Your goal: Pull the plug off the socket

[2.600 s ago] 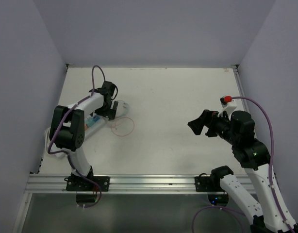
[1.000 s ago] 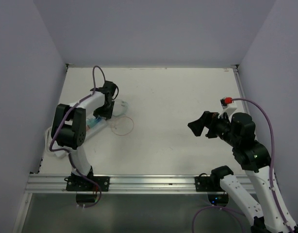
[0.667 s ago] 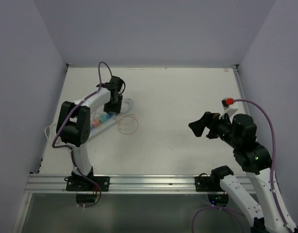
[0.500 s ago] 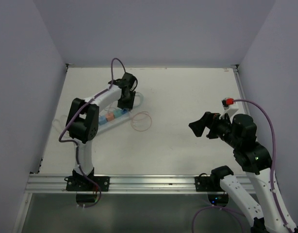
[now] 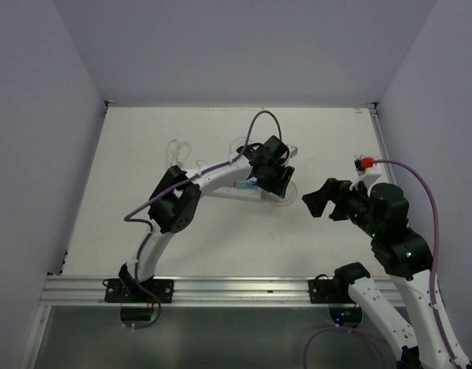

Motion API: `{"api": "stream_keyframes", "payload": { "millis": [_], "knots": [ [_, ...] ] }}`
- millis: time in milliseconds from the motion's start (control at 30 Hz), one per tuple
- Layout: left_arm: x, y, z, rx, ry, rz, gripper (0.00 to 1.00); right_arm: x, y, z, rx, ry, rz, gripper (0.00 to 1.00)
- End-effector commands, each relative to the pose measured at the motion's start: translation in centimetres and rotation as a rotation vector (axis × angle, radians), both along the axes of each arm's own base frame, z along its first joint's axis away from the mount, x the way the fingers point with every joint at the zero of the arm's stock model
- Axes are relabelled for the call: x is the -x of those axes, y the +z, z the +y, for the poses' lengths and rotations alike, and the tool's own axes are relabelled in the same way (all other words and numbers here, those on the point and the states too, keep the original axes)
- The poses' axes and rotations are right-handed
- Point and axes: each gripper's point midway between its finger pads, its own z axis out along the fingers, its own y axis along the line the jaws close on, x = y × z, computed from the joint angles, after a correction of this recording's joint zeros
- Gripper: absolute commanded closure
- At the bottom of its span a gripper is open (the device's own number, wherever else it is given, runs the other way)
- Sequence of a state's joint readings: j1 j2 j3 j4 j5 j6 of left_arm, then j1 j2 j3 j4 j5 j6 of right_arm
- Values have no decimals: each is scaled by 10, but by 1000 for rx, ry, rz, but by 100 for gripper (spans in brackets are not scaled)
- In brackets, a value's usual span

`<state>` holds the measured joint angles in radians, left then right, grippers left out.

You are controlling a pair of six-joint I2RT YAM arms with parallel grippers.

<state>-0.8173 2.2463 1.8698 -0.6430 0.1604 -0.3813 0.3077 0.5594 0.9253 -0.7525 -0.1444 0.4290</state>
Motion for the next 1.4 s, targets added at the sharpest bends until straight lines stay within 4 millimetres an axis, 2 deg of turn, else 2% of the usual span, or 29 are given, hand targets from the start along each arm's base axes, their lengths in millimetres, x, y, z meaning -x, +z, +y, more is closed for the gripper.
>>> {"api": "stream_keyframes", "payload": {
  "millis": [0,67,100,167,233,300,400,467,533,567,600,667,733,767,800,833,867,900,933,967,1000,1067,1100,1133,1200,1233,1267,1333,1367],
  "knots": [
    [8,40,-14,96,-20,-13,36,2,17,-5,13,-11,-57,1],
    [2,56,-8,94,10,-60,29,1,19,-6,16,-10,-67,1],
    [0,76,-6,113,18,-94,23,1,20,-6,23,-10,-72,1],
    [-4,99,-4,133,45,-140,17,-1,24,-7,28,-12,-86,1],
    [-7,131,1,170,67,-193,4,-2,28,-8,42,-10,-99,1],
    [-12,161,9,197,102,-256,0,-4,31,-7,57,6,-115,1],
    [-17,192,27,221,160,-314,1,-8,34,-4,71,30,-129,1],
    [-19,198,39,235,187,-323,0,-11,36,1,79,62,-146,1],
    [-22,209,62,246,227,-340,0,-15,38,4,84,75,-149,1],
    [-22,223,70,275,237,-372,0,-20,36,7,95,95,-138,1],
    [-27,216,83,258,256,-367,0,-22,38,10,96,106,-137,1],
    [-28,223,100,264,281,-375,0,-30,34,19,104,157,-119,1],
    [-35,217,125,248,332,-369,0,-36,28,26,107,188,-104,1],
    [-34,230,137,269,358,-394,0,-38,26,34,95,231,-95,1],
    [-38,217,158,242,406,-385,0,-45,19,40,91,252,-64,1],
    [-37,216,170,240,429,-392,0,-48,15,46,82,277,-40,1],
    [-41,229,195,246,498,-438,0,-52,14,53,64,300,-33,1],
    [-37,213,210,218,532,-421,0,-56,5,63,52,342,6,1],
    [-36,209,223,205,569,-424,0,-59,1,68,52,353,15,1],
    [-34,218,243,221,612,-449,0,-62,3,79,52,380,-4,1],
    [-29,197,254,193,626,-420,1,-66,-3,84,64,382,3,1],
    [-24,193,278,195,668,-417,0,-79,-19,98,118,393,14,1],
    [-19,175,287,169,683,-388,0,-83,-21,103,135,398,14,1],
    [-16,167,296,158,700,-378,0,-92,-39,111,168,403,56,1],
    [-7,147,318,127,751,-358,0,-103,-46,119,198,415,67,1],
    [-4,142,322,137,755,-348,1,-113,-65,123,236,423,100,1],
    [3,130,337,124,792,-340,0,-117,-71,127,250,436,102,1],
    [10,120,347,132,818,-332,0,-125,-85,135,286,476,100,1],
    [14,113,361,127,856,-335,0,-130,-102,139,328,515,113,1]
  ]
}}
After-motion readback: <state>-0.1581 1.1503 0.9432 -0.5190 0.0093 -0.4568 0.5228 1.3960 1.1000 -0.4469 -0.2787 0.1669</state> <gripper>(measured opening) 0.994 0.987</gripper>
